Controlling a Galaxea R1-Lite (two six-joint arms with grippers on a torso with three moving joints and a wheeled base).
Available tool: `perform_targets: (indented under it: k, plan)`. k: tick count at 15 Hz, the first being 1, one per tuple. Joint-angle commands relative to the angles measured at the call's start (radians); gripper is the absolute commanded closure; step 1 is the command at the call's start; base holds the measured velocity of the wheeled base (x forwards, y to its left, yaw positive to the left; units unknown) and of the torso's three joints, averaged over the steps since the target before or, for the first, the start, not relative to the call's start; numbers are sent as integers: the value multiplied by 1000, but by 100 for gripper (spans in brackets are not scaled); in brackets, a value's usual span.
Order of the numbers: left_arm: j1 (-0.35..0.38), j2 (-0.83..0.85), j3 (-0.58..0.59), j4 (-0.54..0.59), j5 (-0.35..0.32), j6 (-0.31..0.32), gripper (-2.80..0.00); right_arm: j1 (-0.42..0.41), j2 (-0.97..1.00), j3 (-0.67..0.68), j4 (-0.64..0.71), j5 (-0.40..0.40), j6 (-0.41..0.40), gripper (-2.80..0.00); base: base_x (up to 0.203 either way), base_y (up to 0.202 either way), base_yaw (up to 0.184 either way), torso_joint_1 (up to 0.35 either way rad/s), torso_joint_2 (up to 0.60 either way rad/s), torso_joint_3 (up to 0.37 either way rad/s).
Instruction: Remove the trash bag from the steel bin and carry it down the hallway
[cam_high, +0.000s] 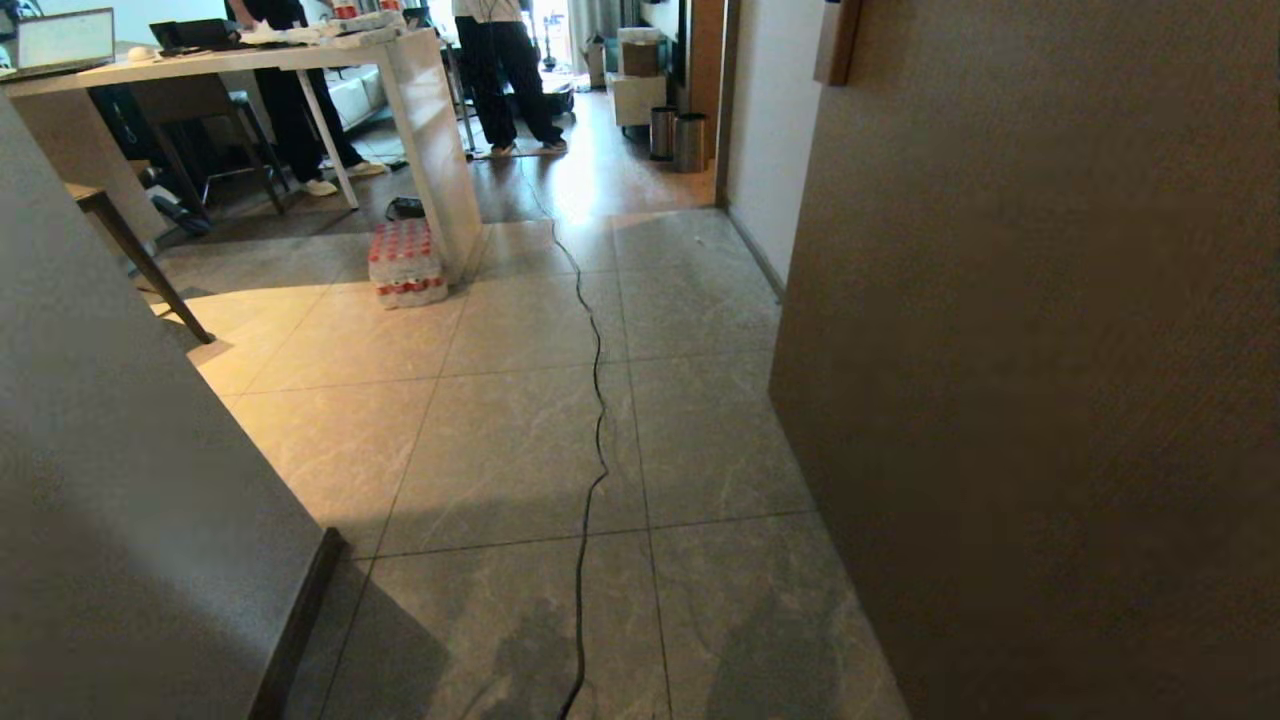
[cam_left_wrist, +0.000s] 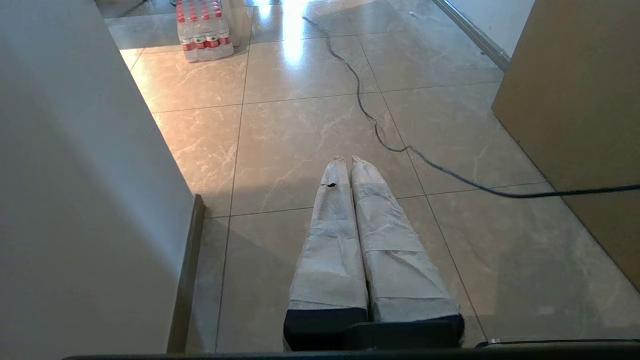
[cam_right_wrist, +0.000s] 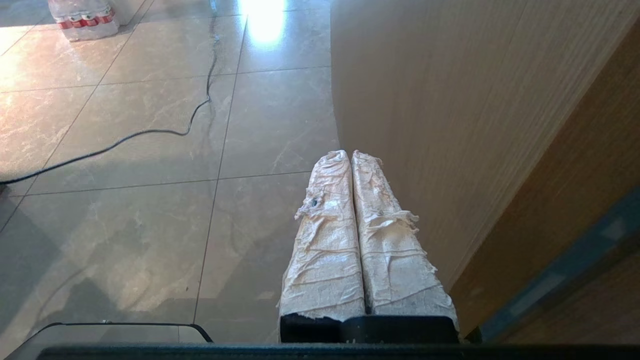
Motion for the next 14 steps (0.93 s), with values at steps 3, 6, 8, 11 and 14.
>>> perform_targets:
  k: [3,6,8,11,14]
  plan:
    - [0,0,11,1,0,20,0,0,1,0,-1,0,0,0,0,0,0,0,0,0]
    - [0,0,11,4,-1,24,0,0,1,0,0,0,0,0,0,0,0,0,0,0]
    - [0,0,12,3,-1,17,0,0,1,0,0,0,0,0,0,0,0,0,0,0]
    - [0,0,12,-1,0,21,0,0,1,0,0,0,0,0,1,-91,0,1,0,4]
    - [0,0,11,0,2,9,0,0,1,0,0,0,0,0,0,-167,-1,2,1,1]
